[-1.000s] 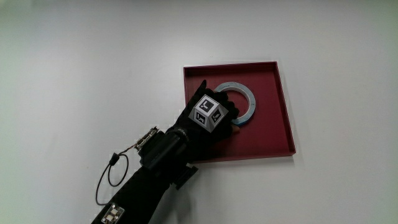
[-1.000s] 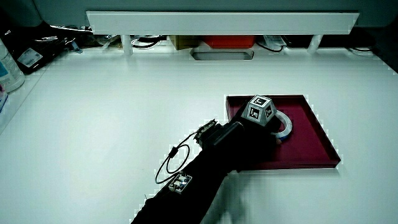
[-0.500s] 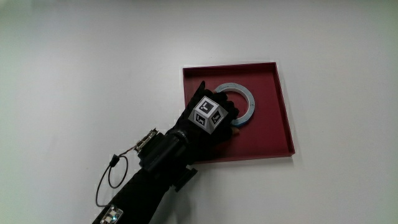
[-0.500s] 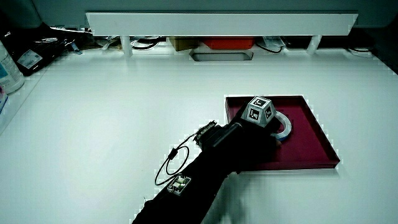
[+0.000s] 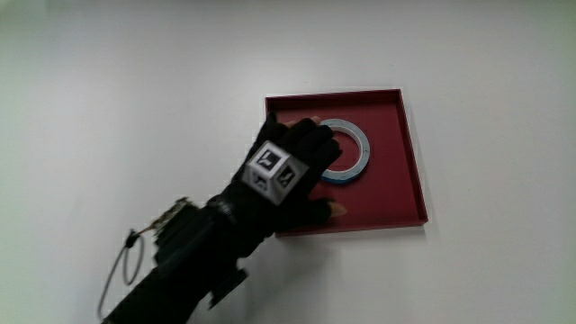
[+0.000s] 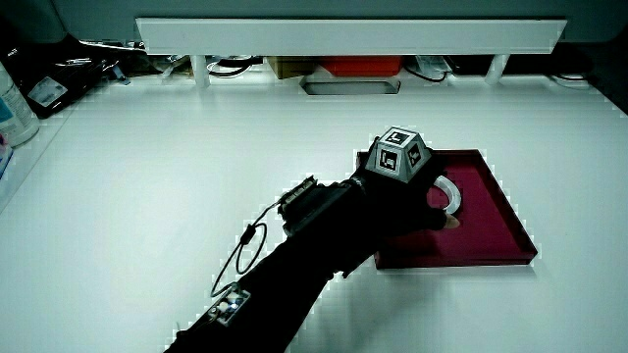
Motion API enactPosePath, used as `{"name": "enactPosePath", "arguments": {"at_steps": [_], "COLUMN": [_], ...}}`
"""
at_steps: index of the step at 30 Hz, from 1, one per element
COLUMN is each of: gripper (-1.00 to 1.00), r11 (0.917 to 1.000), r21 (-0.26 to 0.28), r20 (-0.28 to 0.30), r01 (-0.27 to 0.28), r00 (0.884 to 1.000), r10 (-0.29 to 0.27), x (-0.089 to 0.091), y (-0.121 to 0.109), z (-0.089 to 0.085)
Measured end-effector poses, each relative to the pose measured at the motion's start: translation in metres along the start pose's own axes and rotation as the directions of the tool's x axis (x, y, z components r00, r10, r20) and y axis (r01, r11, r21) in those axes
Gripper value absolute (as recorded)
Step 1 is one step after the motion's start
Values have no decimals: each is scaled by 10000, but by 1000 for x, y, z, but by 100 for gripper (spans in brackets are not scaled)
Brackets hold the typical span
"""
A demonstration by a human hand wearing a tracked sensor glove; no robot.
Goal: Place blue tape
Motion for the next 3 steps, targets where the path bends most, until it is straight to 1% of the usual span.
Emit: {"name": "enactPosePath", "arguments": {"at_steps": [1, 2, 3], "gripper": [-100, -100, -100], "r11": [9992, 9967, 9891], "r21": [354, 703, 962], "r20": [-239, -484, -1163], "r01": [203, 413, 1113], "r00": [9995, 9981, 9882], "r10": [-194, -380, -999], "x": [5, 10, 23], "y": [-9, -17, -27], "z": [12, 24, 49]}}
